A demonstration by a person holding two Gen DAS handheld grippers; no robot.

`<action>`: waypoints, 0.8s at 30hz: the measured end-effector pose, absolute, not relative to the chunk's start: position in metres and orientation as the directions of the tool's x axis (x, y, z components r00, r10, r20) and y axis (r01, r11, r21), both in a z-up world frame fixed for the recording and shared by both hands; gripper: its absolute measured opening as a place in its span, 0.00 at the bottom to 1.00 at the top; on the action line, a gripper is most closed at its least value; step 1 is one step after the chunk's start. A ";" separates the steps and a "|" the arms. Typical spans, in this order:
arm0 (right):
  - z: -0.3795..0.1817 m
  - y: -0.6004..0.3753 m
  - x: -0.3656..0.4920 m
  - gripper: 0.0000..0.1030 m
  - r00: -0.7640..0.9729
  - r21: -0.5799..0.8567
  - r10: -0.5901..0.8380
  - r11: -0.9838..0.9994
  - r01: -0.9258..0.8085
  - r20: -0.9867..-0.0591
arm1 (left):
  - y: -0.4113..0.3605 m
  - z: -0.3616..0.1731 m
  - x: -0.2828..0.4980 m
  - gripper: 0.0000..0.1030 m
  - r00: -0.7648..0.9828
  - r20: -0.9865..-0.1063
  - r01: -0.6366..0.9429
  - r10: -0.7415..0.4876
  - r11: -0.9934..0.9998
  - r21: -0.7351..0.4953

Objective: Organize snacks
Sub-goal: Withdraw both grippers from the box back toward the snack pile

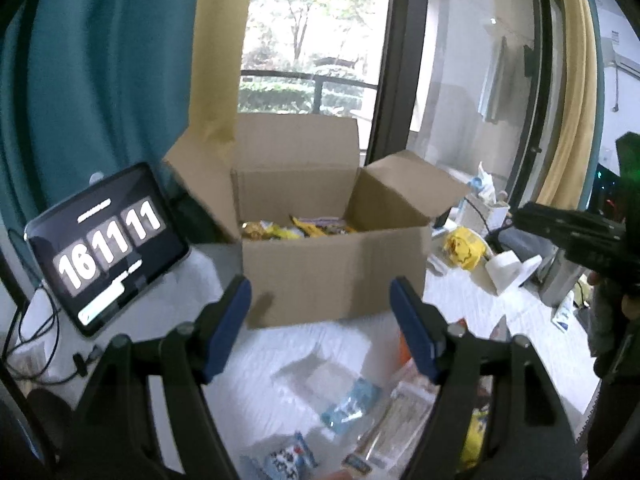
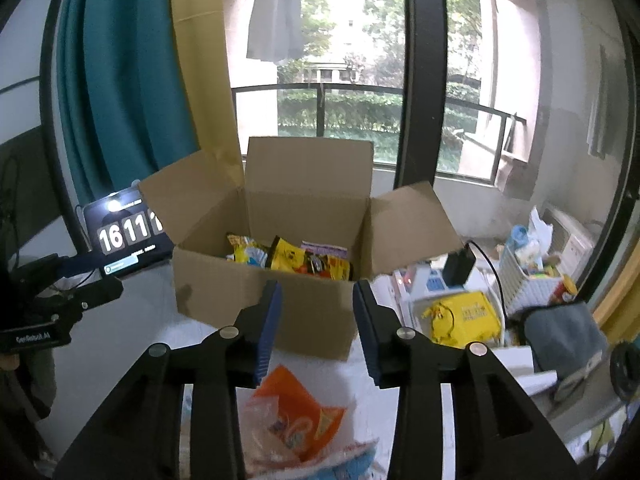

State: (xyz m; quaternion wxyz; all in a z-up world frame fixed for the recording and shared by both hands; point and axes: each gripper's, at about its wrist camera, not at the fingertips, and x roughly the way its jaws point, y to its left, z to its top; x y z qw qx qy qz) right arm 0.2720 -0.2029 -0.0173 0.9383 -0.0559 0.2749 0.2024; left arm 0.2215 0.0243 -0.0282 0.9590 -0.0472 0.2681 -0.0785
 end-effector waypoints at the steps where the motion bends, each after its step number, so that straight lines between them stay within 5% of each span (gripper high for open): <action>1: -0.018 -0.205 0.269 0.40 0.767 0.006 0.347 0.913 -0.408 -0.540 | 0.025 -0.031 0.219 0.72 0.841 -0.512 0.120 -0.172 0.984 -0.134; 17: -0.048 -0.244 0.221 0.67 0.731 0.065 0.365 0.912 -0.404 -0.577 | 0.048 -0.101 0.181 0.72 0.739 -0.665 0.051 -0.104 0.994 -0.099; 24: -0.077 -0.255 0.205 0.72 0.705 0.102 0.377 0.911 -0.401 -0.600 | 0.047 -0.133 0.168 0.72 0.671 -0.741 0.064 -0.039 0.998 0.004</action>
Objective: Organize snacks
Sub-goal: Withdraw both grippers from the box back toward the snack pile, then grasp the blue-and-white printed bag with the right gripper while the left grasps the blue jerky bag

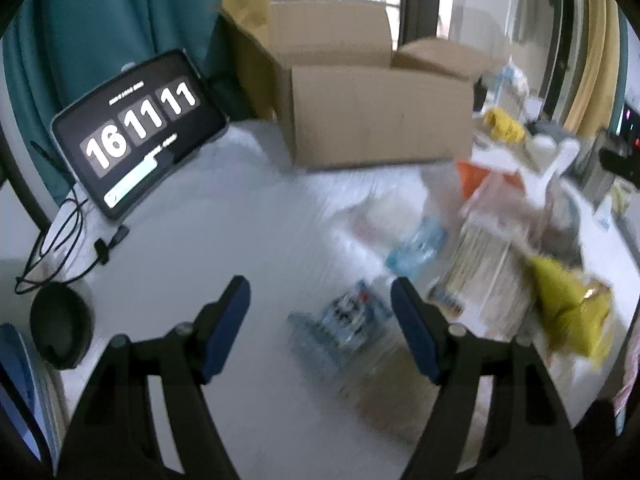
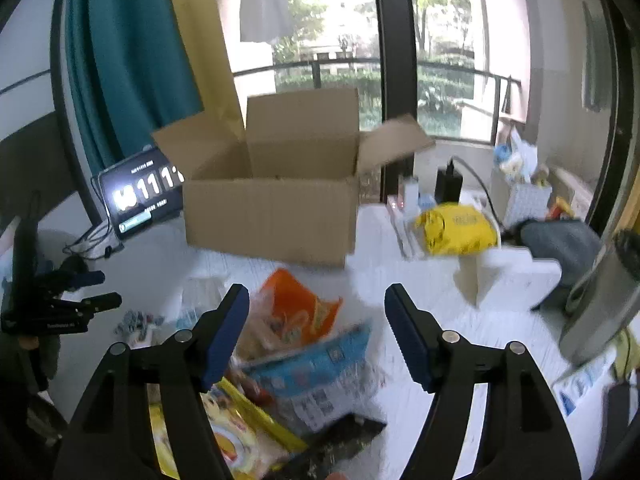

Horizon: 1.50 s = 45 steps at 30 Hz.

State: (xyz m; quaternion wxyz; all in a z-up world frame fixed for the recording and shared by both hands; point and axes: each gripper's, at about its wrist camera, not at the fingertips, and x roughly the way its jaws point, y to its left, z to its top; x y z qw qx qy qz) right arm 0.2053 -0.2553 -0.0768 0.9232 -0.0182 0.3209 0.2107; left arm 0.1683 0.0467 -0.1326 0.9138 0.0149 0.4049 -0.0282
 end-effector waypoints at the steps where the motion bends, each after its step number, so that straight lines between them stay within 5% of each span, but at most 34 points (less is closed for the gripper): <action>1: -0.082 -0.257 0.205 0.72 0.697 0.108 0.377 0.911 -0.398 -0.610 | 0.046 -0.139 0.168 0.72 0.659 -0.752 0.062 -0.013 0.997 0.037; 12: -0.125 -0.255 0.193 0.75 0.608 0.089 0.420 0.863 -0.497 -0.674 | 0.036 -0.170 0.174 0.72 0.583 -0.811 0.130 0.050 0.980 0.154; 14: -0.132 -0.247 0.192 0.82 0.588 0.064 0.421 0.846 -0.530 -0.691 | 0.035 -0.172 0.183 0.72 0.577 -0.816 0.146 0.039 0.978 0.150; 27: -0.161 -0.236 0.225 0.84 0.531 0.084 0.433 0.825 -0.558 -0.729 | 0.040 -0.186 0.218 0.71 0.534 -0.845 0.140 -0.035 0.989 0.048; 31: -0.163 -0.235 0.234 0.84 0.514 0.118 0.449 0.825 -0.553 -0.731 | 0.037 -0.186 0.219 0.44 0.543 -0.837 0.156 -0.067 0.988 0.022; 41: -0.152 -0.236 0.236 0.62 0.533 0.123 0.450 0.834 -0.538 -0.717 | 0.031 -0.167 0.213 0.41 0.602 -0.795 0.162 -0.071 0.986 0.035; 45: -0.139 -0.240 0.233 0.62 0.559 0.109 0.441 0.842 -0.528 -0.702 | 0.032 -0.148 0.211 0.41 0.650 -0.757 0.148 -0.059 0.988 0.050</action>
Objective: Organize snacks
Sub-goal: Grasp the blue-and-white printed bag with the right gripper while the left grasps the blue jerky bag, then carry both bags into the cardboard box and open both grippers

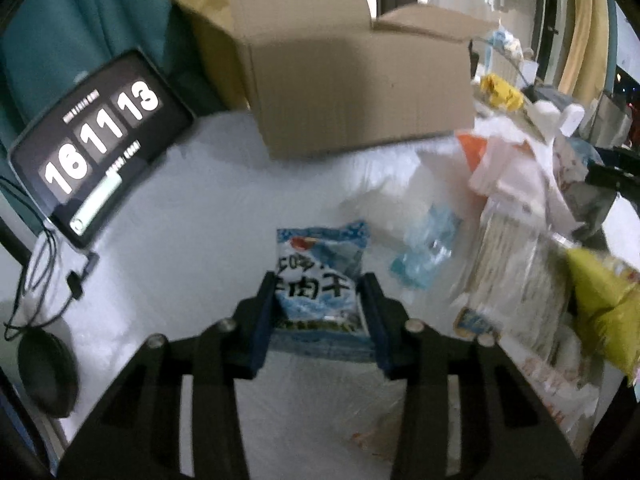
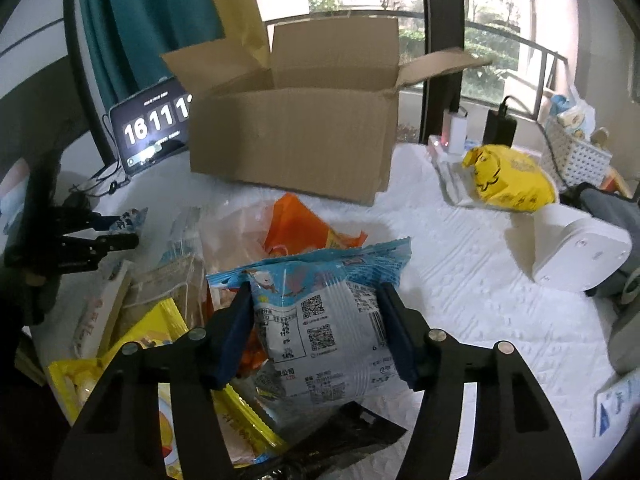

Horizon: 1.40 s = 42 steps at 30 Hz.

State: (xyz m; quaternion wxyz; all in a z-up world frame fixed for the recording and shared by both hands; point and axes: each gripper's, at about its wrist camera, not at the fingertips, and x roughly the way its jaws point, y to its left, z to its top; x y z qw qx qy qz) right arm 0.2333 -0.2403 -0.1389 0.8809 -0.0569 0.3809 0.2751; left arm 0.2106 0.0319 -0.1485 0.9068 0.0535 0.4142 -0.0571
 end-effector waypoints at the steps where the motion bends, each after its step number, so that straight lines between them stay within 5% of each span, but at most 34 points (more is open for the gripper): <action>1: -0.135 -0.242 0.233 0.62 0.566 0.107 0.440 0.844 -0.525 -0.697 | 0.032 -0.142 0.211 0.41 0.665 -0.745 0.141 -0.055 0.989 0.052; 42: -0.008 -0.176 0.368 0.62 0.765 0.042 0.418 0.888 -0.458 -0.491 | 0.017 0.005 0.349 0.42 0.888 -0.437 0.146 -0.144 0.989 -0.029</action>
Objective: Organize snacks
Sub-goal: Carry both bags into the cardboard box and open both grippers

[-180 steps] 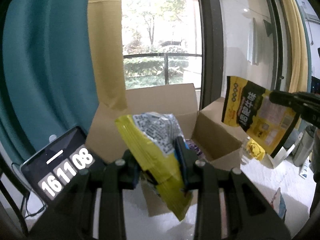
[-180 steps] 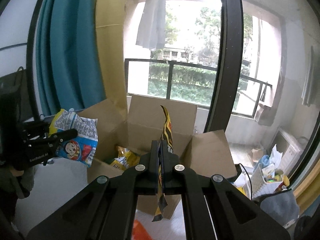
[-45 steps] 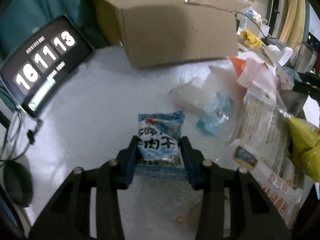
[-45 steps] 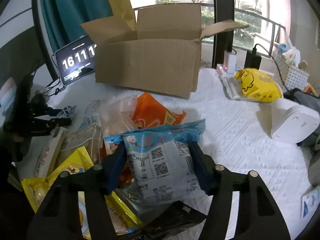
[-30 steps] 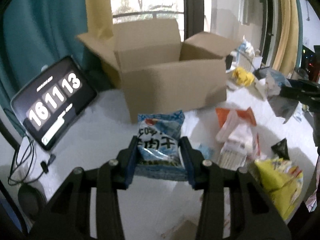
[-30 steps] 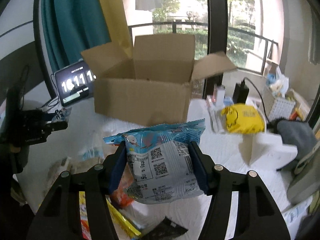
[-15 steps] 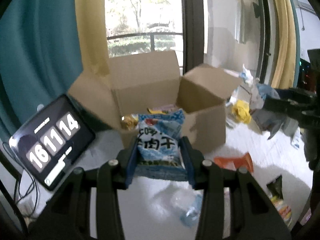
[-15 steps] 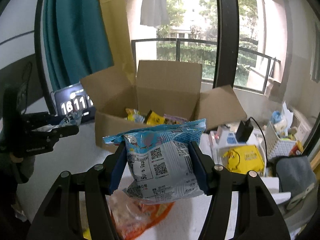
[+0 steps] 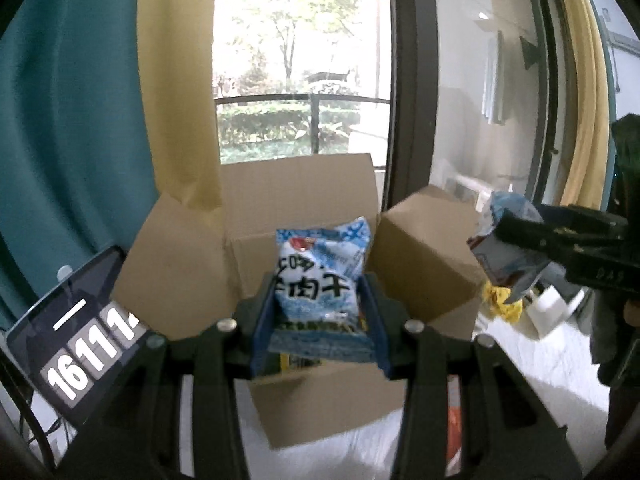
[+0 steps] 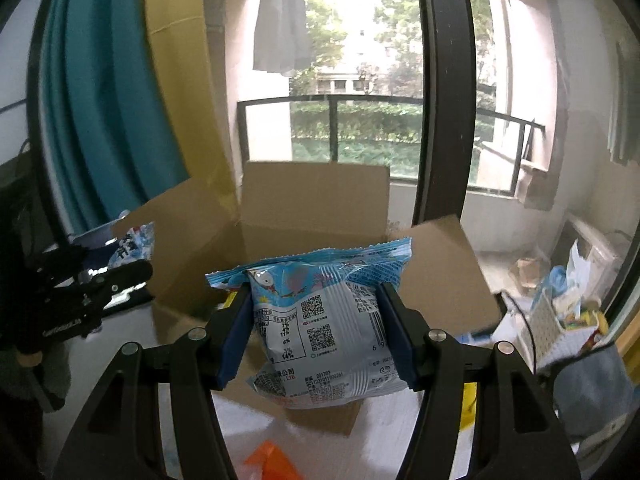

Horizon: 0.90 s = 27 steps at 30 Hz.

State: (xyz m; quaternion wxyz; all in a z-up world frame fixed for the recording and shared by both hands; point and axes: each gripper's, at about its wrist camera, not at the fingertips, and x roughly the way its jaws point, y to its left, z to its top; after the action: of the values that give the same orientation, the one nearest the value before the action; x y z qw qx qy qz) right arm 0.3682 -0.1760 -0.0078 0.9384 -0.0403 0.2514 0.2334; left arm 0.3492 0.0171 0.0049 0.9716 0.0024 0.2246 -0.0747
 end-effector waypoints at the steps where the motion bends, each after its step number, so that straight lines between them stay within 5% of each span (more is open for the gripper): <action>1: -0.006 -0.175 0.373 0.62 0.768 0.039 0.416 0.889 -0.457 -0.487 | 0.017 0.006 0.353 0.42 0.889 -0.435 0.144 -0.141 0.989 -0.027; 20: -0.012 -0.146 0.491 0.62 0.762 0.092 0.439 0.887 -0.453 -0.477 | 0.004 0.002 0.465 0.44 0.866 -0.495 0.097 -0.069 0.995 0.031; 24: -0.017 -0.146 0.514 0.74 0.754 0.116 0.424 0.897 -0.427 -0.502 | 0.010 0.002 0.476 0.77 0.864 -0.498 0.087 -0.074 0.996 0.003; 27: -0.017 -0.148 0.517 0.77 0.761 0.094 0.411 0.901 -0.424 -0.502 | 0.015 0.004 0.475 0.81 0.868 -0.491 0.083 -0.079 0.996 -0.014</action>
State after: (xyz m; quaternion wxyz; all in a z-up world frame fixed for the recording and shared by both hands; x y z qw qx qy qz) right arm 0.5172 -0.1477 -0.0167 0.9383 -0.0127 0.2644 0.2226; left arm 0.4748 0.0154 0.0043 0.9663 0.0036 0.2538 -0.0420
